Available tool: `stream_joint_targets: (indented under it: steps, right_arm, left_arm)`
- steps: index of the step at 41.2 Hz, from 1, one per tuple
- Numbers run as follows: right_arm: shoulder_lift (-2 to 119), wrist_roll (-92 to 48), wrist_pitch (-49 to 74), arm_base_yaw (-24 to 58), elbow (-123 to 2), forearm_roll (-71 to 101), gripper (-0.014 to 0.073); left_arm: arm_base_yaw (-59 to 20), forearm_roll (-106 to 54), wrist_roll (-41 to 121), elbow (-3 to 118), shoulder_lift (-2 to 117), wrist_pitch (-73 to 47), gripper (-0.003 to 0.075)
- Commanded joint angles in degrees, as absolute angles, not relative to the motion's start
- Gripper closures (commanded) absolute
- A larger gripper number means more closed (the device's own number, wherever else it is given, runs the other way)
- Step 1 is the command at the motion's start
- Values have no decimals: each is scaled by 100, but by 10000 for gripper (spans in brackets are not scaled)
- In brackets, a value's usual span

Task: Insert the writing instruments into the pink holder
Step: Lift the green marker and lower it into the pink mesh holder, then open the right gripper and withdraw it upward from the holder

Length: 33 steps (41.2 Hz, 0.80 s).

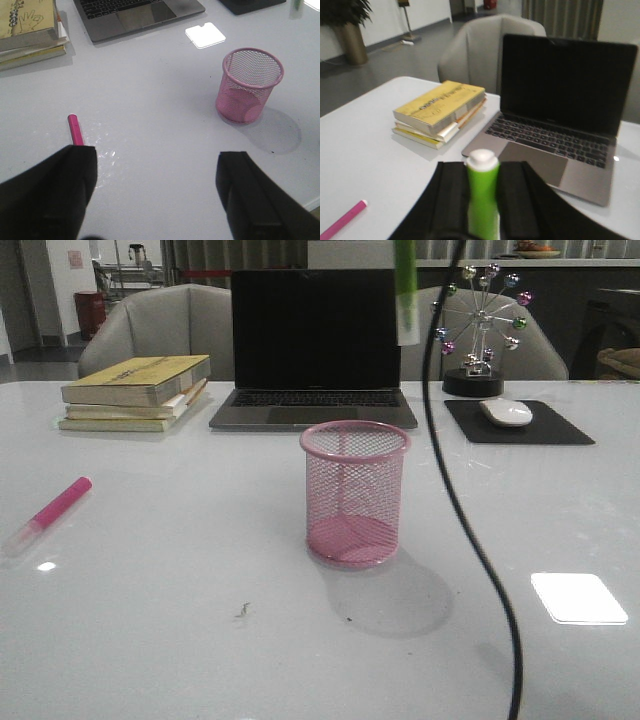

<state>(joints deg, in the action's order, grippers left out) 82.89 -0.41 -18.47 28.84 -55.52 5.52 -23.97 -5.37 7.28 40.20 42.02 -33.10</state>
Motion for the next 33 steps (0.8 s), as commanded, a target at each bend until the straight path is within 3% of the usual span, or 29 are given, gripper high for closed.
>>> stream_joint_targets:
  steps: [1, 13, 16, 24, 33]
  right_arm:
    - [8363, -104, -2869, 3063, -5674, 345, 420]
    - [9261, -104, -2593, 3147, -5674, 338, 417]
    - [9432, -104, -2473, 3147, -5674, 338, 379]
    - [9515, -104, -2212, 3147, -5674, 344, 142]
    - [8496, -104, -1400, 3129, -5674, 290, 120]
  left_arm:
    - [-2442, -587, 740, 4180, 4211, -2847, 171]
    - [-2442, -587, 740, 4180, 4211, -2847, 171]
    - [-2442, -587, 740, 4180, 4211, -2847, 171]
    - [-2442, -587, 740, 4180, 4211, -2847, 171]
    - [-2442, -587, 740, 4180, 4211, -2847, 171]
